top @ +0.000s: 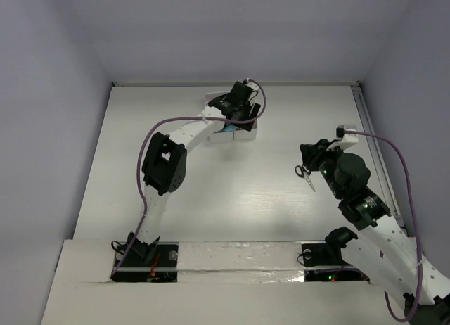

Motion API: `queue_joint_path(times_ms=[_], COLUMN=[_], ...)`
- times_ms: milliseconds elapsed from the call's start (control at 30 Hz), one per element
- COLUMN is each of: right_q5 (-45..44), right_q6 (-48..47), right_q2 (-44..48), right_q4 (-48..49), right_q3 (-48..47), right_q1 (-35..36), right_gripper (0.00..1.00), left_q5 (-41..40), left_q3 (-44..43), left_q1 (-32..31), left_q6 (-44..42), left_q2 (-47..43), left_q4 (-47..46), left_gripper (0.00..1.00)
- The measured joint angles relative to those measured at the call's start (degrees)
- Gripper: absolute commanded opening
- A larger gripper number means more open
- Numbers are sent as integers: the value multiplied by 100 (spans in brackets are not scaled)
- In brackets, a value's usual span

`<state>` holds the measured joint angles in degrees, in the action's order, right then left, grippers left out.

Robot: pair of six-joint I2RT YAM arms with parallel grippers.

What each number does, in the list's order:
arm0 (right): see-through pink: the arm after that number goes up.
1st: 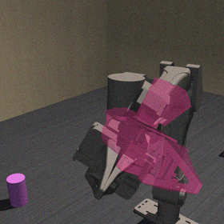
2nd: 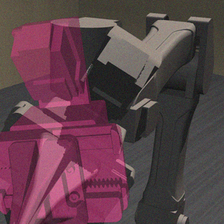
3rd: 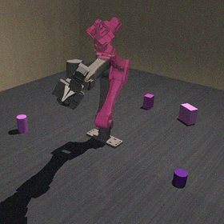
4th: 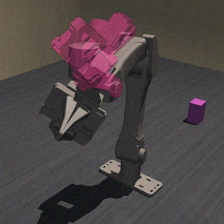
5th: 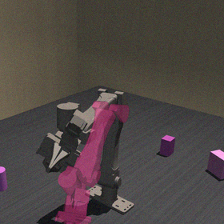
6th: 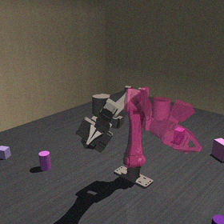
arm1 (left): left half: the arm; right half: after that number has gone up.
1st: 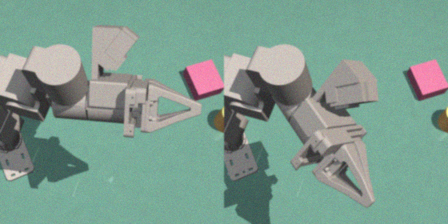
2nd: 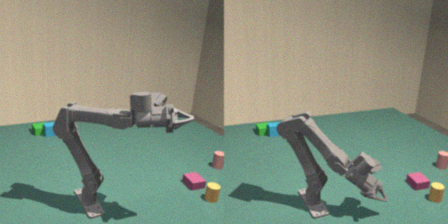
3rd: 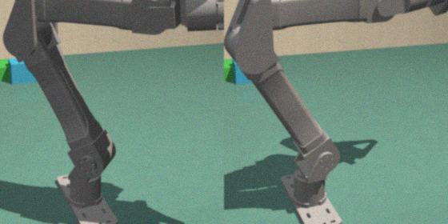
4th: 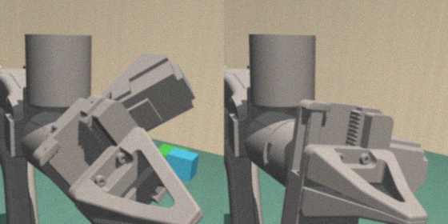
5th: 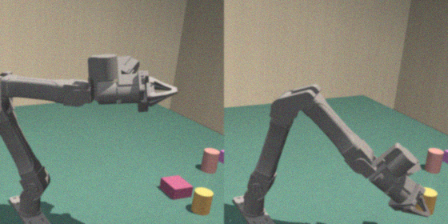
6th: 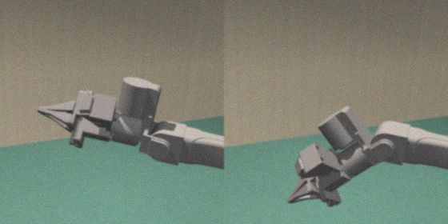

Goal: Sort the stationery into containers
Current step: Place the stapler in the storage box, then pick up the scissors from the center of the board.

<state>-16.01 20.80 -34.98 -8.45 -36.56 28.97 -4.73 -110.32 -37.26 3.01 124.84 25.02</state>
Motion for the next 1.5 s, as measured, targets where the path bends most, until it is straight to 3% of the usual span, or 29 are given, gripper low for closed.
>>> queue_joint_path(times_ms=[233,400,600,700,767,867,967,1000,1133,1333,1500], right_q5=[-2,-4,39,35,22,11,31,44,192,564,820], right_q6=[0,22,153,221,275,350,435,461,463,343,83], right_q2=[-76,-330,-935,-1255,-1550,-2140,-2702,-2896,-3484,-4339,-4979], right_q4=[0,-11,-66,-140,-177,-234,-363,-417,-704,-973,-1574], right_q3=[0,0,0,0,0,-2,-39,-74,-409,-1309,-1902], right_q1=[0,0,0,0,-2,-90,-409,-590,-1281,-2173,-2549], right_gripper=[24,21,22,23,24,25,33,41,57,59,43], left_q5=[-26,164,365,380,339,199,0,-92,-479,-1023,-1209], left_q3=[142,881,2105,2798,3265,3858,4350,4513,5189,6161,6446], left_q1=[-35,-153,-323,-323,-315,-315,-315,-315,-315,-315,-315], left_q6=[4,66,299,448,525,544,420,341,138,66,90], left_q2=[-127,-975,-3056,-4266,-5031,-6037,-6898,-7193,-8258,-9510,-9805], left_q4=[-201,-619,-1478,-1860,-1956,-1827,-1558,-1438,-1327,-1672,-1878], left_gripper=[68,68,75,86,99,99,99,99,99,99,99])
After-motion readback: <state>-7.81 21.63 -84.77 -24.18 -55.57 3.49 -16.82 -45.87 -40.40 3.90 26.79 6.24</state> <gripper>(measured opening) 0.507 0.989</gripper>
